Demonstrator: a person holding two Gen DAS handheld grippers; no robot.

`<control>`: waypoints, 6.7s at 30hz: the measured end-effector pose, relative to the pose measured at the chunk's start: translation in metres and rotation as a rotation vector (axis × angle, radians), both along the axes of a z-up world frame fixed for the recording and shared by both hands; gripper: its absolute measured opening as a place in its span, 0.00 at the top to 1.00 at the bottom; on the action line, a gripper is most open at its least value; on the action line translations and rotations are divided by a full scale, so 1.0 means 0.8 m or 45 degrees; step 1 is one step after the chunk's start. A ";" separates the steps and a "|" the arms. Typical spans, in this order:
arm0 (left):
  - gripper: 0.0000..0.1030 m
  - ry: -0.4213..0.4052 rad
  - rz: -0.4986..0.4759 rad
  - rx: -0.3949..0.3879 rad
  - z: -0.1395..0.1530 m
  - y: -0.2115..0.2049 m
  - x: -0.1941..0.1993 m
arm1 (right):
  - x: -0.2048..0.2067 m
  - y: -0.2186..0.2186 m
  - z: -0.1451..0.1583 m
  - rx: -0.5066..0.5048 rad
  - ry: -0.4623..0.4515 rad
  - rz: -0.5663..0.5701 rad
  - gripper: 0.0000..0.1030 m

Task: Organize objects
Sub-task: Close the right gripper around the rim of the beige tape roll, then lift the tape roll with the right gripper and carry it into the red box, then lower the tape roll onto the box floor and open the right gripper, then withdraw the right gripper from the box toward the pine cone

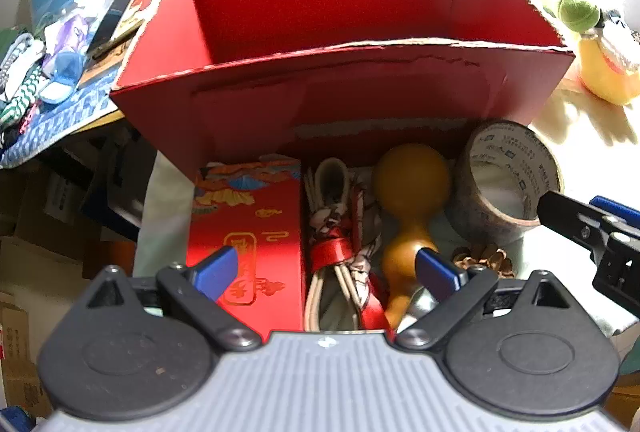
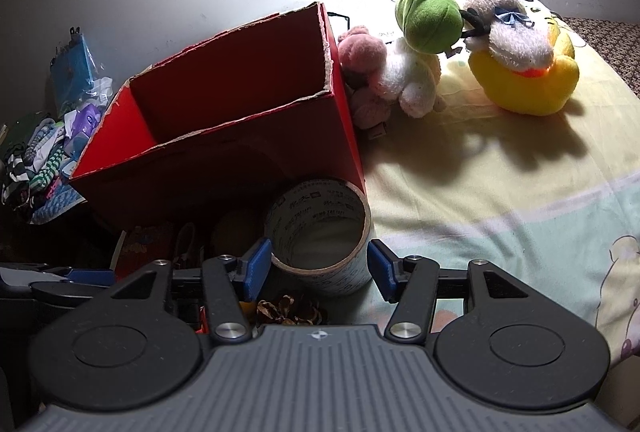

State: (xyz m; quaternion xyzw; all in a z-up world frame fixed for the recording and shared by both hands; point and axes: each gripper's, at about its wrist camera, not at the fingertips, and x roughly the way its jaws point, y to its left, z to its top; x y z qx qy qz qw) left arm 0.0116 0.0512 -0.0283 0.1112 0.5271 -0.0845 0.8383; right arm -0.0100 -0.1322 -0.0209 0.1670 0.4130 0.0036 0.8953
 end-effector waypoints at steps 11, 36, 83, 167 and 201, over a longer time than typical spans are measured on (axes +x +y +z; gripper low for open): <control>0.07 -0.012 -0.021 -0.003 -0.002 0.007 0.000 | -0.003 0.012 -0.001 0.014 0.007 -0.023 0.45; 0.57 -0.008 -0.228 -0.284 0.008 -0.033 0.021 | 0.032 -0.030 -0.040 0.098 0.068 -0.100 0.56; 0.80 -0.335 -0.420 -0.603 0.165 -0.008 0.095 | 0.135 -0.028 0.101 0.019 -0.191 0.073 0.88; 0.20 -0.310 -0.069 0.044 0.013 0.019 0.220 | 0.272 0.052 -0.024 0.110 0.097 0.082 0.61; 0.11 -0.414 -0.016 0.092 0.036 0.025 0.189 | 0.248 0.056 -0.001 -0.057 -0.088 0.036 0.61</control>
